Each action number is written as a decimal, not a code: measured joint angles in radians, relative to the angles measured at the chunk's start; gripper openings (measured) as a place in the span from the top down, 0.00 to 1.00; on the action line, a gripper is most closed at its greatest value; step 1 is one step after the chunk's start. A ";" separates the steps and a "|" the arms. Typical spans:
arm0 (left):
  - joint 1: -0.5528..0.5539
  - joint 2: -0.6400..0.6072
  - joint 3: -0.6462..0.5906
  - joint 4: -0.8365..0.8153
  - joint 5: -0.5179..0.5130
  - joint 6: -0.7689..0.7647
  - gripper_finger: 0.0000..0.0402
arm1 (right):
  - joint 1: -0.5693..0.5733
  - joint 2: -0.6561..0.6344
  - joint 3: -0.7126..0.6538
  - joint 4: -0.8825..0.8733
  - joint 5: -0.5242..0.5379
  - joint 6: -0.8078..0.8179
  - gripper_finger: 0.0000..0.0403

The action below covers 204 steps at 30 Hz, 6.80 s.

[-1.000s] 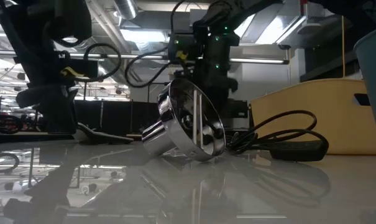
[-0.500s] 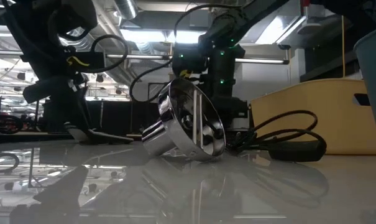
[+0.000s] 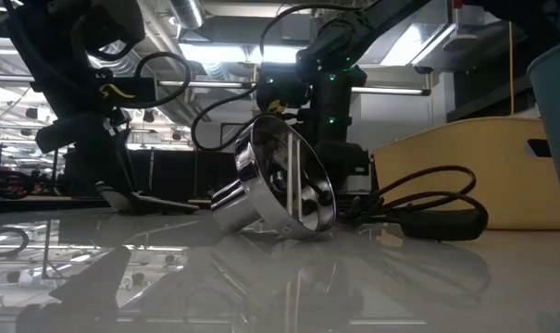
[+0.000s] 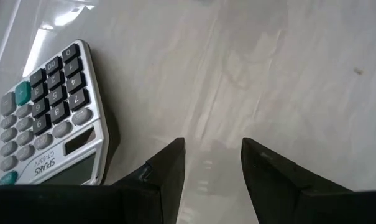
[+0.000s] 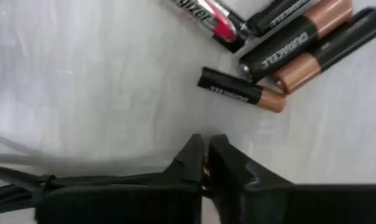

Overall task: Sort batteries
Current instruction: Put the black battery into the yellow bin, then put the white battery into the blue bin

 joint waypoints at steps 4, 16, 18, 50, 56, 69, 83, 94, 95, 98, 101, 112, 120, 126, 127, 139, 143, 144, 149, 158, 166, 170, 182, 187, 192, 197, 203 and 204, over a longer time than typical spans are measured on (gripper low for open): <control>0.000 0.000 0.000 0.000 0.000 0.000 0.63 | 0.000 0.003 0.014 0.002 0.054 -0.050 0.99; 0.000 0.000 0.000 0.001 0.000 -0.001 0.63 | -0.001 0.006 0.067 0.017 0.152 -0.079 0.84; 0.000 0.000 0.000 0.000 0.000 -0.001 0.63 | -0.001 0.006 0.076 -0.006 0.134 -0.108 0.81; 0.000 0.000 0.000 0.000 0.000 -0.008 0.63 | -0.002 0.051 0.082 0.017 -0.054 -0.337 0.57; 0.000 0.000 0.000 0.000 0.001 -0.008 0.63 | 0.000 0.051 0.083 -0.019 -0.020 -0.335 0.57; 0.000 0.000 0.000 -0.001 0.001 -0.008 0.63 | 0.001 0.051 0.081 -0.047 0.002 -0.335 0.76; 0.000 0.000 0.000 0.000 0.001 -0.014 0.63 | 0.000 0.050 0.080 -0.041 0.001 -0.310 0.96; 0.000 0.000 0.000 0.001 0.001 -0.030 0.63 | -0.003 0.060 0.225 -0.163 0.026 -0.283 1.00; 0.000 0.000 0.000 0.001 0.000 -0.030 0.63 | -0.002 0.058 0.243 -0.173 0.027 -0.282 1.00; 0.000 0.000 0.000 0.006 0.000 -0.031 0.63 | -0.002 0.057 0.293 -0.253 0.024 -0.282 1.00; 0.000 0.000 0.000 0.034 0.000 -0.019 0.63 | -0.001 0.056 0.346 -0.307 0.020 -0.281 1.00; 0.000 0.000 0.000 0.105 0.000 0.053 0.63 | 0.000 0.054 0.556 -0.650 0.017 -0.177 1.00; 0.000 0.000 0.000 0.105 0.000 0.052 0.63 | 0.000 0.051 0.666 -0.755 0.012 -0.107 1.00; 0.001 0.001 0.000 0.127 0.000 0.049 0.63 | 0.000 0.000 0.654 -0.758 0.014 -0.089 1.00; 0.001 0.001 0.000 0.141 0.000 0.053 0.63 | 0.000 -0.015 0.646 -0.759 0.015 -0.088 1.00; 0.001 0.002 0.000 0.343 0.000 0.161 0.63 | -0.001 -0.367 0.261 -0.759 0.066 0.082 1.00; 0.016 0.002 0.000 0.437 0.000 0.170 0.63 | -0.001 -0.481 0.063 -0.743 0.108 0.120 1.00; 0.022 0.002 0.000 0.467 -0.001 0.150 0.63 | -0.001 -0.505 0.019 -0.731 0.112 0.128 1.00; 0.057 0.002 0.000 0.581 -0.001 0.050 0.63 | -0.001 -0.596 -0.170 -0.640 0.116 0.137 1.00; 0.082 0.106 0.000 0.629 0.001 -0.076 0.63 | -0.001 -0.619 -0.345 -0.523 0.208 0.139 0.98; 0.084 0.257 0.000 0.748 0.015 -0.088 0.63 | -0.001 -0.619 -0.409 -0.482 0.275 0.153 0.78; 0.084 0.315 0.000 0.769 0.016 -0.091 0.63 | -0.001 -0.619 -0.410 -0.478 0.275 0.168 0.66; 0.120 0.398 0.001 0.791 0.003 -0.090 0.63 | -0.001 -0.619 -0.410 -0.464 0.273 0.170 0.56; 0.135 0.400 0.002 0.799 -0.008 -0.090 0.63 | -0.001 -0.619 -0.410 -0.459 0.272 0.170 0.56; 0.147 0.401 0.002 0.800 -0.019 -0.090 0.63 | -0.001 -0.619 -0.410 -0.442 0.272 0.170 0.56; 0.161 0.401 0.001 0.802 -0.028 -0.090 0.66 | -0.001 -0.619 -0.410 -0.433 0.272 0.170 0.56; 0.177 0.402 0.000 0.809 -0.031 -0.090 0.72 | -0.001 -0.619 -0.410 -0.433 0.272 0.170 0.56; 0.180 0.402 0.000 0.810 -0.031 -0.090 0.73 | -0.001 -0.619 -0.410 -0.433 0.272 0.170 0.56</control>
